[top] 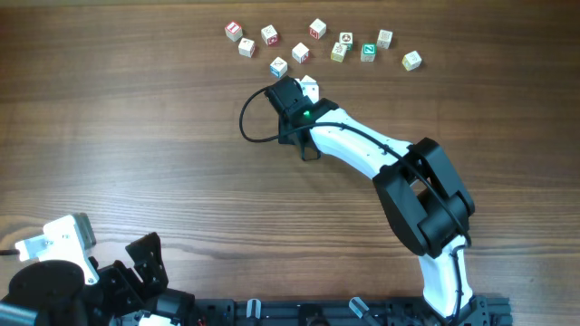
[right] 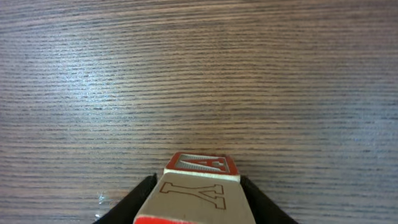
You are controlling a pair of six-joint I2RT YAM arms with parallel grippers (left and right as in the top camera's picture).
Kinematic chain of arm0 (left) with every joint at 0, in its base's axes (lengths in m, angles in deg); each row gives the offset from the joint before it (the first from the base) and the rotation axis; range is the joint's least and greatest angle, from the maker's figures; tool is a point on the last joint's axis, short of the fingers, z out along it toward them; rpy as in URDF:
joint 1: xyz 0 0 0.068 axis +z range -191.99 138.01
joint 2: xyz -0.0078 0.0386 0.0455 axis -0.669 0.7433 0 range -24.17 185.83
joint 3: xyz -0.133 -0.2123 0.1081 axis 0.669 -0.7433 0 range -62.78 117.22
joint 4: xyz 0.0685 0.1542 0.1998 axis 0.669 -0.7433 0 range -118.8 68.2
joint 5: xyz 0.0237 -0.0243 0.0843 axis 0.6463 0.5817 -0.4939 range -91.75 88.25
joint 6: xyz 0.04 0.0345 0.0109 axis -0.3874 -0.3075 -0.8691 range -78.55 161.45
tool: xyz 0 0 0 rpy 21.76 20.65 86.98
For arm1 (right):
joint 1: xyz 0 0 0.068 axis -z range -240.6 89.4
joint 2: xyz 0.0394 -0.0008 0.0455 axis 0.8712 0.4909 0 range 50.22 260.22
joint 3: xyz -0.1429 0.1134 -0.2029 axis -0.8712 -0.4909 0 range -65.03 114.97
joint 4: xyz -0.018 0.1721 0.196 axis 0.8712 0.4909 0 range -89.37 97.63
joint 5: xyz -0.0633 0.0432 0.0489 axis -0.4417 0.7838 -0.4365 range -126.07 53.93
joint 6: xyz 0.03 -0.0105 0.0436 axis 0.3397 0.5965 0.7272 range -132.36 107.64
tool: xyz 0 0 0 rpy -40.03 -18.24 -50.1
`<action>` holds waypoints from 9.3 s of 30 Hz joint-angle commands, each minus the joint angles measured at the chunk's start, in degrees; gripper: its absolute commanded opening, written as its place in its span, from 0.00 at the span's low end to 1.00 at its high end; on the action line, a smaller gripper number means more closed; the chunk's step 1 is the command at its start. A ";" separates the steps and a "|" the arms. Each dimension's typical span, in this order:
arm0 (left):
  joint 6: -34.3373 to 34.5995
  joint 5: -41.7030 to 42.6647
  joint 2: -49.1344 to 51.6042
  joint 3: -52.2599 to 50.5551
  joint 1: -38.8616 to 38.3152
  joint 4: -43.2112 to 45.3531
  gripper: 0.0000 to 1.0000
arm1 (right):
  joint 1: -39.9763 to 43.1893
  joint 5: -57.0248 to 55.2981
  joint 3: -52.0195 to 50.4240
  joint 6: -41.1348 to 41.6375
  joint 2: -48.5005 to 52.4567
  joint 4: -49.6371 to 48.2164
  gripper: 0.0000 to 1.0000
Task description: Form a tower
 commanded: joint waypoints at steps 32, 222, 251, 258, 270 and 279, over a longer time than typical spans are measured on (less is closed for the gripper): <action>0.33 -0.70 -0.15 0.00 0.20 0.00 1.00 | -0.35 0.04 3.80 -2.62 0.74 4.37 0.79; 0.31 -0.70 -0.15 0.00 0.22 0.00 1.00 | 4.28 8.85 40.96 -7.08 5.25 43.06 0.30; 0.31 -0.70 -0.15 0.00 0.22 0.00 1.00 | 1.55 1.68 27.15 -2.14 5.22 32.70 0.26; 0.33 -0.70 -0.15 0.00 0.22 0.00 1.00 | 1.55 -1.75 27.32 2.84 -1.33 31.82 0.20; 0.31 -0.70 -0.15 0.00 0.22 0.00 1.00 | -6.19 -17.86 18.82 15.21 -7.93 29.18 0.22; 0.31 -0.70 -0.15 0.00 0.22 0.00 1.00 | 0.11 1.55 10.38 -4.28 -7.87 14.40 0.24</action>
